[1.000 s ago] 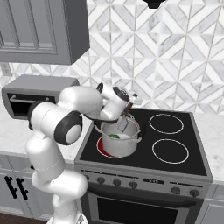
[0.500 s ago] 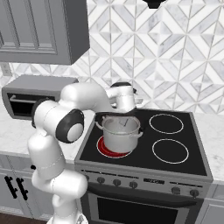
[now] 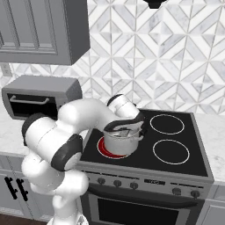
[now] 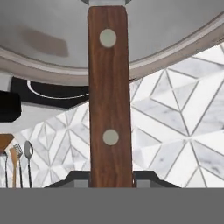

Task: Put the carrot and broccoli in the pot. Retrieve the spatula and lightly stir the vegetables in the pot.

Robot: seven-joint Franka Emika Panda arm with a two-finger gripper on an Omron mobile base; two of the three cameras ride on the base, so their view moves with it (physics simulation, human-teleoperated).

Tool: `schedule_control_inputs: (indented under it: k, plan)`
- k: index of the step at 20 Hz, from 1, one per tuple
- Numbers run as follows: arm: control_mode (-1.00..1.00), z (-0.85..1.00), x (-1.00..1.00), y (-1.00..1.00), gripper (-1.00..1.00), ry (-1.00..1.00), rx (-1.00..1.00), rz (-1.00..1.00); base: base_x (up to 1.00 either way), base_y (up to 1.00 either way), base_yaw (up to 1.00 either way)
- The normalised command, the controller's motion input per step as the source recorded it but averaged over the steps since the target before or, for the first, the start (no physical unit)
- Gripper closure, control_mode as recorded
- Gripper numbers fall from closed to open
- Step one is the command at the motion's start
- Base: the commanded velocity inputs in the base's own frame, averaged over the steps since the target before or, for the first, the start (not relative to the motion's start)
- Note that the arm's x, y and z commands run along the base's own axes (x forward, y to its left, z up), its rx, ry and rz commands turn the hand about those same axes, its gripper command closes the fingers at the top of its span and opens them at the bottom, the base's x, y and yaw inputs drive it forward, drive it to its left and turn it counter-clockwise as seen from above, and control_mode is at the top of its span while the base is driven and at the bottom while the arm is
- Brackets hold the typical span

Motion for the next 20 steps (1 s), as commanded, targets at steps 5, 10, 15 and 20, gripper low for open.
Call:
schedule_control_inputs:
  k: [5,10,15,20]
  plan:
    - [-1.00,-0.31,-0.03,0.51,1.00,-0.05,0.00,0.00,0.00,0.00,0.00]
    - [-1.00,-0.03,0.04,0.42,1.00,0.11,-0.07,0.00,0.00,0.00,0.00]
    - [-1.00,-0.06,0.00,0.15,1.00,0.04,-0.02,0.00,0.00,0.00,0.00]
    - [-1.00,-0.14,-0.01,0.12,1.00,0.08,-0.04,0.01,0.00,0.00,0.00]
